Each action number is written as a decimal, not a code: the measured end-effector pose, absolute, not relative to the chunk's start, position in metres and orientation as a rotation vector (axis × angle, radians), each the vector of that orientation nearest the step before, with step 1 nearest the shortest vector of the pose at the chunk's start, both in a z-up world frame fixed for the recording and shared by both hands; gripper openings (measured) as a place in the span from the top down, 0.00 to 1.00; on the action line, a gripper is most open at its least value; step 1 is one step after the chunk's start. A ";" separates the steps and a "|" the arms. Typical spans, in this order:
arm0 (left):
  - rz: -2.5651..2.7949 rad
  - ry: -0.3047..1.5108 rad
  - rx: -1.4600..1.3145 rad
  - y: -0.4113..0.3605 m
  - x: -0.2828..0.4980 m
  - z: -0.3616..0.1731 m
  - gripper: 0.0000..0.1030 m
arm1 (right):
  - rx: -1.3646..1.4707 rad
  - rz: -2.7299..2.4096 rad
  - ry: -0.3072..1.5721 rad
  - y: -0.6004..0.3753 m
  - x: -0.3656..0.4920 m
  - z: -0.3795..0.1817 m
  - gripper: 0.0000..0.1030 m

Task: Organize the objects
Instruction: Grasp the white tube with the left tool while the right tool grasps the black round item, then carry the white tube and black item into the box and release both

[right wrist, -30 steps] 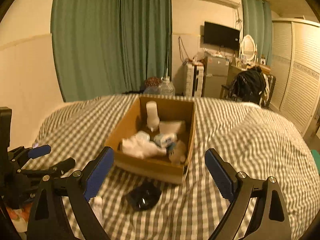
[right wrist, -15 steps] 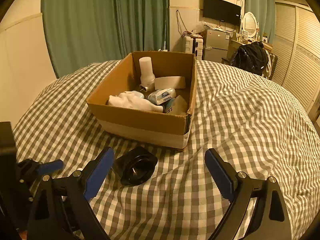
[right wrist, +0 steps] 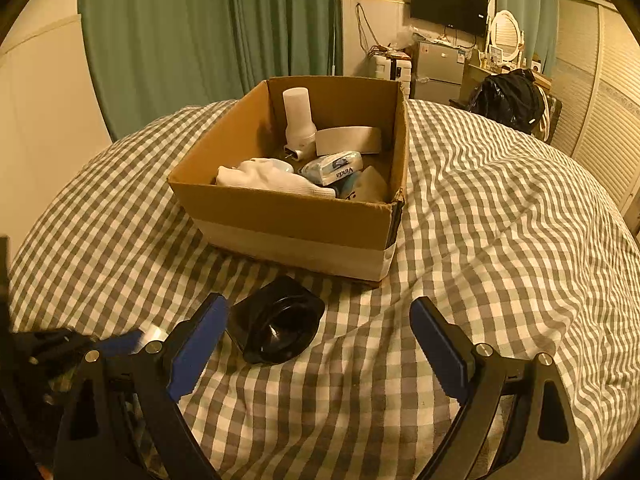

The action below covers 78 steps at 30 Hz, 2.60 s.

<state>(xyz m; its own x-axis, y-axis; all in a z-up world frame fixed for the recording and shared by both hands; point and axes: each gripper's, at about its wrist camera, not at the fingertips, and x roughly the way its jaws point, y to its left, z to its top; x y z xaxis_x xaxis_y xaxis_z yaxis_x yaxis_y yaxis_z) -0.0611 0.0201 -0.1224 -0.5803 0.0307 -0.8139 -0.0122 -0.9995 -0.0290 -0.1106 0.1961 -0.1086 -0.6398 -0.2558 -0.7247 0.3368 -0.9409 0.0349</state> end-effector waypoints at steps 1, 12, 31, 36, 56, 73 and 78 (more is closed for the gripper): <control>2.785 -0.031 -1.411 0.020 -0.063 -0.119 0.78 | 1.121 -2.573 0.145 0.196 -0.112 -0.110 0.10; 2.860 -0.045 -1.386 -0.009 -0.072 -0.109 0.78 | 1.257 -2.486 0.211 0.163 -0.134 -0.146 0.10; 2.835 -0.092 -1.413 -0.015 -0.073 -0.117 0.78 | 1.367 -2.431 0.225 0.143 -0.142 -0.180 0.27; 2.843 -0.084 -1.417 -0.014 -0.071 -0.116 0.78 | 1.326 -2.452 0.205 0.147 -0.133 -0.172 0.28; 2.902 -0.082 -1.263 -0.011 -0.041 -0.056 0.78 | 1.099 -2.542 0.216 0.156 -0.058 -0.099 0.31; 2.871 -0.062 -0.934 0.010 -0.097 0.054 0.78 | 0.773 -2.640 0.206 0.170 -0.072 0.026 0.34; 2.870 -0.035 -0.913 0.019 -0.140 0.058 0.78 | 0.726 -2.665 0.200 0.169 -0.112 0.049 0.44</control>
<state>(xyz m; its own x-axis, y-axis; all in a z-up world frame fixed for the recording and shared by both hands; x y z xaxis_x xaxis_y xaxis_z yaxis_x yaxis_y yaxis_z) -0.1398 0.0185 0.0576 -0.8087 0.1303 -0.5736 -0.1164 -0.9913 -0.0610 -0.1115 0.1688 0.0490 -0.7987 -0.3135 -0.5137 0.3866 -0.9214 -0.0388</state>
